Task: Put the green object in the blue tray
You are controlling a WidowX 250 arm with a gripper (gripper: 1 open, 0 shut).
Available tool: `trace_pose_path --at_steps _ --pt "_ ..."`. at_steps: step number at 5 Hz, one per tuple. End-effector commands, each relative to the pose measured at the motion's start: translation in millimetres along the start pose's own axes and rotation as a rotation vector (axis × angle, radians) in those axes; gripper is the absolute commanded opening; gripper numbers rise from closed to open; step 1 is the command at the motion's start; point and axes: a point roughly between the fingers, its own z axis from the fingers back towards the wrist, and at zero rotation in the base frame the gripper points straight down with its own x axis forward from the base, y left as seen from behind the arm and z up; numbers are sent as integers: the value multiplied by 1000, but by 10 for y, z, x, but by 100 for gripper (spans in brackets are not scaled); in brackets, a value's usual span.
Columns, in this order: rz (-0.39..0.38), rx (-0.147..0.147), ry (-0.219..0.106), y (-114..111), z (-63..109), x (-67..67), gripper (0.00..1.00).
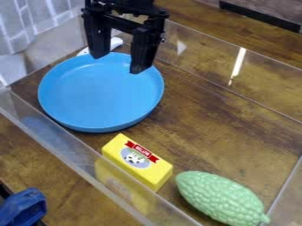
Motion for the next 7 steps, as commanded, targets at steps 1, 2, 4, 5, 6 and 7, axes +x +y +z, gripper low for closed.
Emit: trace_pose_path --at_steps 1,2,4,5,6,7 --pt "-4 -3 -8 23 -16 57 100" --pt "-10 -5 -37 64 40 167 100" --pt "-23 -12 -54 81 16 254 100" --pt "-29 -15 -58 90 -9 288 100" --pt "-33 -18 -60 101 -34 315 100" --pt "-40 -22 -65 104 -50 347 100"
